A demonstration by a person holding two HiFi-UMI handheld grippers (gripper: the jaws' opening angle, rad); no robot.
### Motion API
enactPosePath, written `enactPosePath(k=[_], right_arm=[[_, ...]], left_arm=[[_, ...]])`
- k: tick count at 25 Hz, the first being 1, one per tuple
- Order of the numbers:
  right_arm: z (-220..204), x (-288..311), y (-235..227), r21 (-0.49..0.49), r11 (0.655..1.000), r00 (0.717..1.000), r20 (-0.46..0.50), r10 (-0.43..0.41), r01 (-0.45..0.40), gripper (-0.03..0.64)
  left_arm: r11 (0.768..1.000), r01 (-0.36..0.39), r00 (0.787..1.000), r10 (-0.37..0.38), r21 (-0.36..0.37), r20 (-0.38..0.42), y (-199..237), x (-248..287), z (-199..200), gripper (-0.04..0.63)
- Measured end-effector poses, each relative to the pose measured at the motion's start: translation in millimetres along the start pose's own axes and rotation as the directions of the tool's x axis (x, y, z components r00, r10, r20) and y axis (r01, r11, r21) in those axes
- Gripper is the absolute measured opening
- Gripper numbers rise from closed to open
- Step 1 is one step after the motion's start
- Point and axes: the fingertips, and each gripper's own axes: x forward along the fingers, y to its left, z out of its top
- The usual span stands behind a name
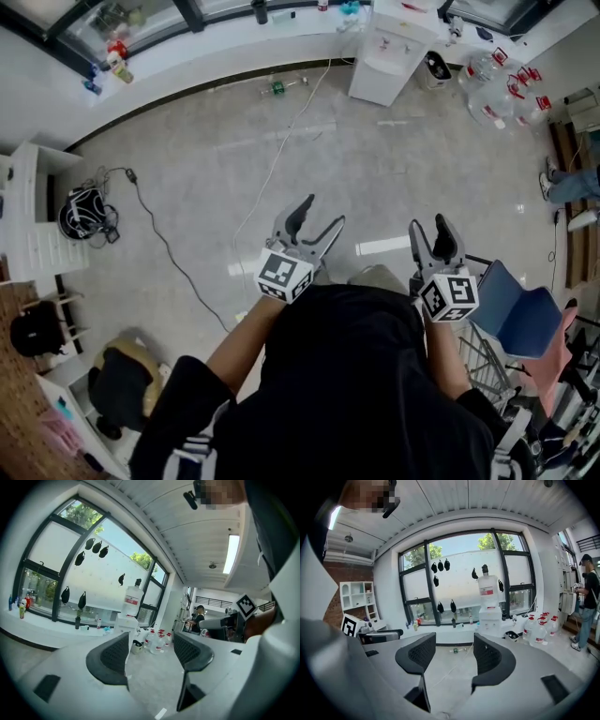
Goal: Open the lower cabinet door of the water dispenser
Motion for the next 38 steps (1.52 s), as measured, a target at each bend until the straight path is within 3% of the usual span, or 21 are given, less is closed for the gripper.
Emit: enactPosePath(k=[10, 19, 25, 31, 38], right_arm=[[11.5, 41.9, 8.7, -0.009, 0.999, 0.999, -0.025, -0.040, 0.040, 0.229], [20.4, 92.1, -33.0, 0.037, 0.999, 1.000, -0.003, -0.005, 0.005, 0.229], [47.4, 139.4, -111.9, 0.090, 0.996, 0.999, 0.035, -0.018, 0.015, 0.229], [70.3, 178.2, -211.0, 0.142, 0.990, 0.999, 0.040, -0.029, 0.023, 0.229], [85.9, 207.8, -301.9, 0.199, 0.980, 0.998, 0.050, -0.027, 0.017, 0.229]], left_arm=[[0.999, 0.024, 1.000, -0.024, -0.037, 0.007, 48.5, 11.8, 9.0, 0.278], [1.000, 0.011, 1.000, -0.011, -0.015, 0.000, 60.3, 72.2, 20.3, 0.278], [0.999, 0.042, 0.995, -0.040, 0.022, -0.089, 57.7, 167.1, 26.2, 0.279], [0.997, 0.077, 0.994, -0.077, -0.002, -0.083, 43.1, 275.7, 60.4, 0.279], [0.997, 0.063, 0.991, -0.059, 0.033, -0.117, 25.6, 367.5, 72.5, 0.279]])
